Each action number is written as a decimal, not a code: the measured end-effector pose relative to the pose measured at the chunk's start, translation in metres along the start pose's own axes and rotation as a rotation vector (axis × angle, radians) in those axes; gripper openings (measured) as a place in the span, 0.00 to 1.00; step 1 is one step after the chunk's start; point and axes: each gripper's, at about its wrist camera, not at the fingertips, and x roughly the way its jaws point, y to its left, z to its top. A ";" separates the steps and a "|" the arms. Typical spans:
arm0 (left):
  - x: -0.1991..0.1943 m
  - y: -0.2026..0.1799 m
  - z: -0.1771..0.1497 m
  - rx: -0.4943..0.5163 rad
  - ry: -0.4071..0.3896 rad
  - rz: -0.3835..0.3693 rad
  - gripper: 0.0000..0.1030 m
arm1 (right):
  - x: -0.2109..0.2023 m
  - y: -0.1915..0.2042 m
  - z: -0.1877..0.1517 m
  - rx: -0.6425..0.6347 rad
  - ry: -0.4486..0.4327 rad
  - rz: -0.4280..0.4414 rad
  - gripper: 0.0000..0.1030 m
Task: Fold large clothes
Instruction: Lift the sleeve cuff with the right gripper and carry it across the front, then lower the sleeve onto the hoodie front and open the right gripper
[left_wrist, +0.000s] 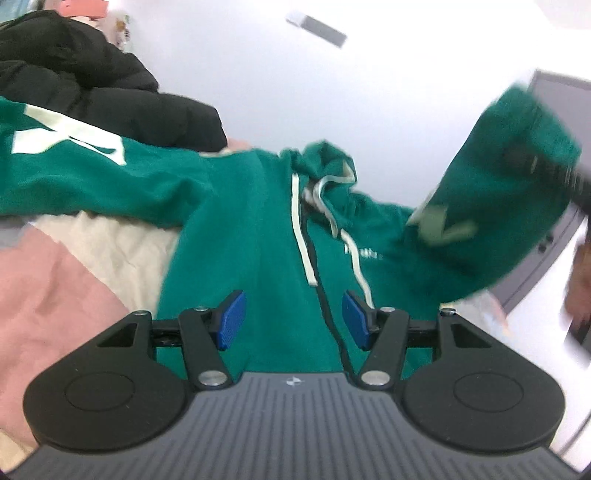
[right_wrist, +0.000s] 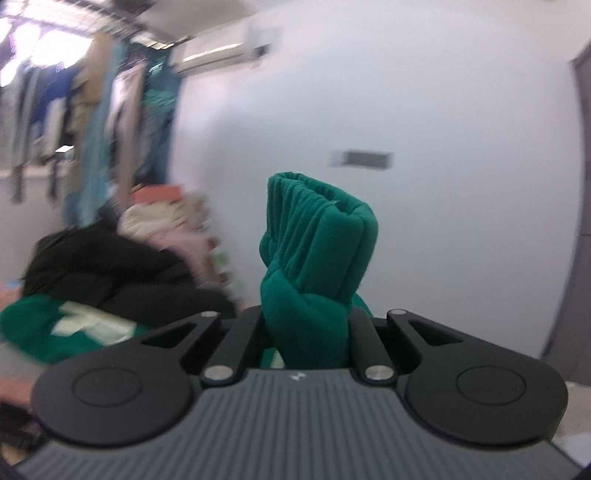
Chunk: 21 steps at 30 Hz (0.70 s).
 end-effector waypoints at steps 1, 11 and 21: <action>-0.003 0.003 0.004 -0.014 -0.014 0.000 0.62 | -0.004 0.009 -0.005 -0.002 0.016 0.023 0.09; -0.020 0.029 0.012 -0.084 -0.056 -0.023 0.62 | -0.001 0.111 -0.116 -0.011 0.277 0.144 0.12; -0.019 0.009 0.004 0.007 -0.042 -0.076 0.62 | -0.026 0.123 -0.141 -0.030 0.424 0.275 0.62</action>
